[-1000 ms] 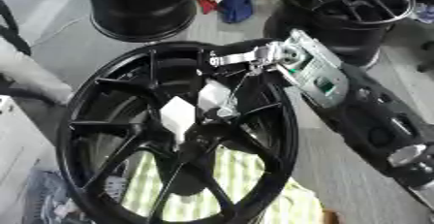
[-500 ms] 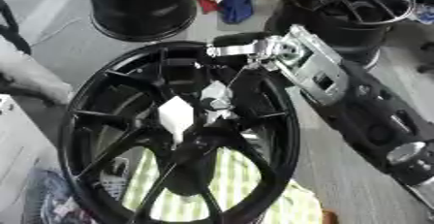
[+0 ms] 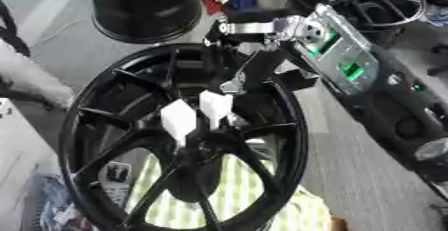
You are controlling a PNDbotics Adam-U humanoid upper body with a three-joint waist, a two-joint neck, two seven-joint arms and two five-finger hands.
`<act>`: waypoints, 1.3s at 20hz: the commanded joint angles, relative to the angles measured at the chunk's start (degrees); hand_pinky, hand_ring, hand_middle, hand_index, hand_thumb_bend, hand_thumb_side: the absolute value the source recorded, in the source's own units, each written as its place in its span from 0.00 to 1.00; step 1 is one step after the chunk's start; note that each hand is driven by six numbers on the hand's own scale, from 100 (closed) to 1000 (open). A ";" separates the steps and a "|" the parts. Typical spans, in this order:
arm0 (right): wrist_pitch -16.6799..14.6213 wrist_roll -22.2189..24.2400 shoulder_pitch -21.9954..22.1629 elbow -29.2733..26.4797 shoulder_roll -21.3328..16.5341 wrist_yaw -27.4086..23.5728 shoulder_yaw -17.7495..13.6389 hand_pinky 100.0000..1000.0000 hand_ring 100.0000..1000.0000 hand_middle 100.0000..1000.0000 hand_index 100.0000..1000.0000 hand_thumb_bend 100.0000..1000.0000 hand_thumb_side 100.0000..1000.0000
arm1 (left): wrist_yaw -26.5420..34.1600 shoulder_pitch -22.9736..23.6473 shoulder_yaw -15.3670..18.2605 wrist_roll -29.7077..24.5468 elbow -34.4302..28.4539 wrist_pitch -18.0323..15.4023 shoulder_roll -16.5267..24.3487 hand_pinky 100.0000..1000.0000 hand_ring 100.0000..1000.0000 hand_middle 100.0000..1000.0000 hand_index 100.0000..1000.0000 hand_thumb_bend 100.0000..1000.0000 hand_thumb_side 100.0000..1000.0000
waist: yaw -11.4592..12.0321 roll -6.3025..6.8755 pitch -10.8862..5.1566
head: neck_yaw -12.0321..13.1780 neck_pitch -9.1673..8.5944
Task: Pull the pin out of the wheel hub.
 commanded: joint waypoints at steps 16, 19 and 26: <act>-2.58 7.02 -0.35 2.26 -0.08 3.79 1.05 0.79 0.82 0.84 0.90 0.31 0.09 | -0.27 -0.63 0.02 -0.08 -0.91 -0.09 0.89 0.50 0.56 0.58 0.74 0.20 0.22 | 0.10 0.63 -0.44 | 0.09 -0.14; -2.95 7.32 -0.37 3.41 0.52 4.77 1.34 0.80 0.82 0.84 0.90 0.30 0.08 | -0.30 -0.63 -0.03 -0.14 -0.93 -0.08 0.84 0.50 0.56 0.58 0.74 0.20 0.22 | 0.18 0.66 -0.38 | 0.00 -0.14; -3.85 7.76 -0.06 6.07 1.94 6.01 2.01 0.78 0.79 0.79 0.86 0.28 0.09 | -0.30 -0.66 0.00 -0.15 -0.97 -0.09 0.80 0.50 0.56 0.58 0.74 0.20 0.22 | 0.24 0.74 -0.31 | -0.07 -0.14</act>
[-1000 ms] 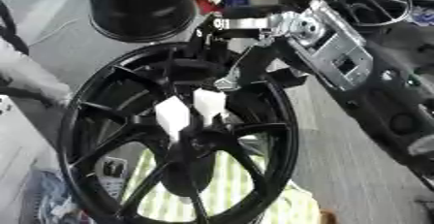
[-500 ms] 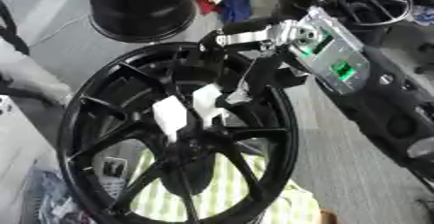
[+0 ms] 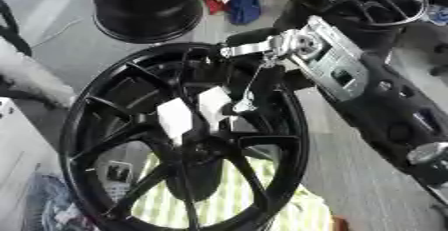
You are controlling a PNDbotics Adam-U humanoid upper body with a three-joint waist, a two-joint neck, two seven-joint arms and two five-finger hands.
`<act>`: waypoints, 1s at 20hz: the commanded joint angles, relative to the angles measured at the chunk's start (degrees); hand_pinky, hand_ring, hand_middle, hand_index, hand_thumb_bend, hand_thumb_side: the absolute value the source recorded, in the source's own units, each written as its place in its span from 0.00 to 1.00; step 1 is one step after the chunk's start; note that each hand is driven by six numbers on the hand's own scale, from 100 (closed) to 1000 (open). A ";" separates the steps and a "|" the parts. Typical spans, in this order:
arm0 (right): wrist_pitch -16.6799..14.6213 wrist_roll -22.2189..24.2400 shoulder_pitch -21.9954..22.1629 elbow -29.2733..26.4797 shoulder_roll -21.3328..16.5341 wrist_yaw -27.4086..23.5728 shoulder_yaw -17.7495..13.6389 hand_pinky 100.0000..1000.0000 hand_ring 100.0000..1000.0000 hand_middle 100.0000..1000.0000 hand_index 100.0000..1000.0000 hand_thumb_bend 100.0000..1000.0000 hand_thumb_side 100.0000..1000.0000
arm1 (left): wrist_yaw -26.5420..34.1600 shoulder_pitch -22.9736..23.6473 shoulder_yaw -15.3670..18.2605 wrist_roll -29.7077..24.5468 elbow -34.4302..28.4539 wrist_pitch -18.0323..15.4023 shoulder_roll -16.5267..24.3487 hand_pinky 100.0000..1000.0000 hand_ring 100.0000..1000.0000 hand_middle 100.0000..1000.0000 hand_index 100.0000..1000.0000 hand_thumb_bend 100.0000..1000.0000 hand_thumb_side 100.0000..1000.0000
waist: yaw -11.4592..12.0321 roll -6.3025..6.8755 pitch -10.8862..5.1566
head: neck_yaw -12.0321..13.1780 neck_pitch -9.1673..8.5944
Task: Pull the pin out of the wheel hub.
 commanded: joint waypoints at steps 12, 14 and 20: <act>-1.33 0.36 0.27 2.01 1.38 0.83 0.91 0.75 0.73 0.60 0.71 0.26 0.11 | -0.30 -0.73 0.02 -0.15 -0.94 -0.08 0.71 0.51 0.56 0.58 0.74 0.20 0.22 | 0.07 0.44 -0.43 | -0.16 -0.14; -1.28 -0.39 0.37 1.74 1.40 0.25 0.93 0.73 0.70 0.52 0.63 0.25 0.11 | -0.31 -0.73 0.04 -0.13 -0.92 -0.08 0.72 0.51 0.56 0.58 0.74 0.20 0.22 | 0.07 0.44 -0.42 | -0.12 -0.14; -0.96 -5.47 0.22 0.76 1.22 -0.81 0.59 0.67 0.58 0.33 0.42 0.20 0.09 | -0.32 -0.76 0.02 -0.17 -0.87 -0.08 0.70 0.51 0.56 0.58 0.74 0.19 0.22 | 0.05 0.43 -0.44 | -0.08 -0.14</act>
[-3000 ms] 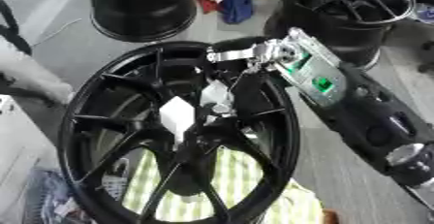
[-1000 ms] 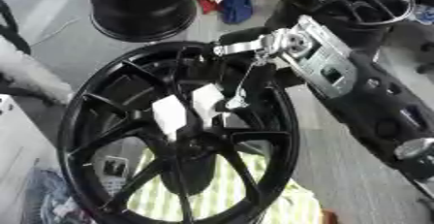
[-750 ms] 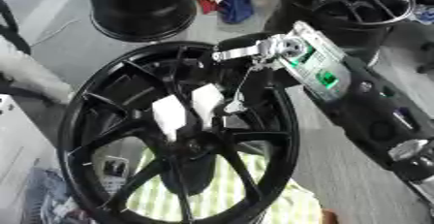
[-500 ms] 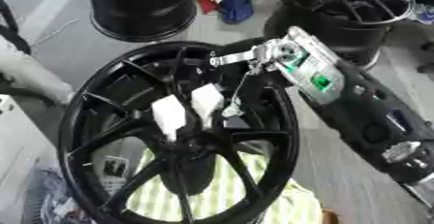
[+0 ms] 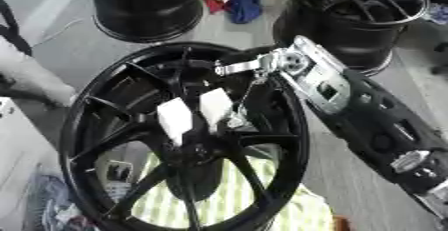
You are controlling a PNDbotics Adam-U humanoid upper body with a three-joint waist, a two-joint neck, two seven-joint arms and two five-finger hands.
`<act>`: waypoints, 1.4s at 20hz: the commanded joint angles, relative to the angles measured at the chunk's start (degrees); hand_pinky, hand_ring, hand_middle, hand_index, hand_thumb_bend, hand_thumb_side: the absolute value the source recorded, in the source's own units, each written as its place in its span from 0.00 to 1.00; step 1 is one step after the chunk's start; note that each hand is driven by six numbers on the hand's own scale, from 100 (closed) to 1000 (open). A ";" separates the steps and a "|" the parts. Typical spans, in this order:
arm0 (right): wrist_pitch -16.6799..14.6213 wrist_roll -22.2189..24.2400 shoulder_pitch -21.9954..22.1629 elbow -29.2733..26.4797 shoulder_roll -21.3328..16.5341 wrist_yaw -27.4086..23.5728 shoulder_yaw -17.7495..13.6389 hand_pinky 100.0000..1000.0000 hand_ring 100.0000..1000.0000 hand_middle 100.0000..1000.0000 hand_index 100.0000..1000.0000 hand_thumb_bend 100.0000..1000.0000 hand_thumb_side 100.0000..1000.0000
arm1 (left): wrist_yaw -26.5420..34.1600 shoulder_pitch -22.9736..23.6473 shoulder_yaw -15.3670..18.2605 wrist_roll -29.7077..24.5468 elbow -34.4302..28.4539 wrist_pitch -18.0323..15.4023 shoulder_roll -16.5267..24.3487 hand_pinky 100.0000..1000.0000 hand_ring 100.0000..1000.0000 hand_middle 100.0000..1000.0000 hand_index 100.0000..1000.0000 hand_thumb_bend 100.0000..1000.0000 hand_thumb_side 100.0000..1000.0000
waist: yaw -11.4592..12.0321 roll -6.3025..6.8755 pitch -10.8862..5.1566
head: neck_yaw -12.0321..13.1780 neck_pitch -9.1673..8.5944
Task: Pull the pin out of the wheel hub.
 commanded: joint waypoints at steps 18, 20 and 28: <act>4.16 -8.16 -2.81 -11.58 -8.20 -7.31 -6.07 0.65 0.53 0.26 0.35 0.18 0.09 | -0.33 -0.48 0.27 -0.08 -0.58 0.10 1.34 0.51 0.56 0.58 0.74 0.19 0.22 | -1.05 -0.46 -1.37 | 0.31 -0.14; 5.01 -9.61 -1.69 -13.70 -10.56 -9.08 -7.89 0.65 0.53 0.25 0.35 0.18 0.08 | -0.40 -0.30 0.43 0.05 -0.55 0.13 1.44 0.51 0.56 0.58 0.74 0.19 0.22 | -1.49 -0.55 -1.46 | 0.60 -0.14; 7.18 -23.73 15.70 -21.98 -23.45 -14.54 -21.86 0.63 0.51 0.24 0.35 0.19 0.07 | -0.52 0.19 1.24 0.79 -0.50 0.19 1.38 0.51 0.56 0.58 0.74 0.19 0.22 | -3.52 -0.32 -1.35 | 1.89 -0.14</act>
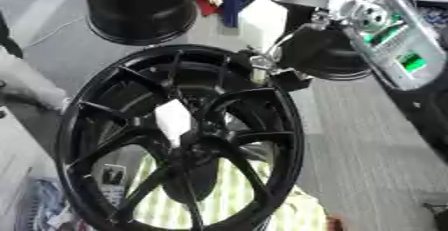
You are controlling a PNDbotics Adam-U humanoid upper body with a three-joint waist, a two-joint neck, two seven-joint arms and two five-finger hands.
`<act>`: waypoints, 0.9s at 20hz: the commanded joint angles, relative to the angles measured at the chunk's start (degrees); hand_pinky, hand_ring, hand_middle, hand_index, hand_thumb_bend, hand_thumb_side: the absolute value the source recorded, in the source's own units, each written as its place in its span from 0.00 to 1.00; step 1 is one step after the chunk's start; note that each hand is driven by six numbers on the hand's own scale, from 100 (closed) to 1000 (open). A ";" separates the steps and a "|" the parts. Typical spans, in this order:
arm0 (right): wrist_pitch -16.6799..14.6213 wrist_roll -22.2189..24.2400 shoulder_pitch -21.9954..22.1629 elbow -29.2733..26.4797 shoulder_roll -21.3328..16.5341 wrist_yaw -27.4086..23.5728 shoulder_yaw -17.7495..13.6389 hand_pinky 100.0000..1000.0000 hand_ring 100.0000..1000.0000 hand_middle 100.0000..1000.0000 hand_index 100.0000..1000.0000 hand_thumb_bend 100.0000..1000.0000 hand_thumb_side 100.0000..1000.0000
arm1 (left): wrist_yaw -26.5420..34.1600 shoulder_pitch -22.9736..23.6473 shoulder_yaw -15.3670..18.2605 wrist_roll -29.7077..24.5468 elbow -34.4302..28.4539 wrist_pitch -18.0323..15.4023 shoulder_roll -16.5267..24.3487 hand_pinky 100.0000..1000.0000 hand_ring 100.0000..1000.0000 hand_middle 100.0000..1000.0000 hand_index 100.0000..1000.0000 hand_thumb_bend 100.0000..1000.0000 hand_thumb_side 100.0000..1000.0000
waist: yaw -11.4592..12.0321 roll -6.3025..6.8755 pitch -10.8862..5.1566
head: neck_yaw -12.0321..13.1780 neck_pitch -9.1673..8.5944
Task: Pull the pin out of the wheel hub.
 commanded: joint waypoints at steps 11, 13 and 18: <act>4.42 -26.31 34.42 6.87 6.05 9.42 -24.43 0.74 0.68 0.67 0.80 0.30 0.14 | -0.14 0.00 1.29 1.03 -0.71 0.04 1.02 0.51 0.56 0.58 0.74 0.19 0.22 | -2.36 0.65 -0.56 | 1.64 -0.25; 6.06 -28.21 37.15 9.38 9.95 12.40 -26.95 0.80 0.75 0.77 0.87 0.34 0.20 | -0.20 0.15 1.52 1.23 -0.72 0.04 0.96 0.51 0.56 0.58 0.74 0.19 0.22 | -2.39 0.79 -0.50 | 1.77 -0.28; 8.43 -35.38 39.71 11.28 15.64 15.94 -31.32 0.82 0.78 0.82 0.88 0.35 0.24 | -0.15 0.18 1.64 1.42 -0.64 0.07 0.75 0.51 0.56 0.58 0.74 0.19 0.22 | -2.44 0.87 -0.56 | 1.81 -0.29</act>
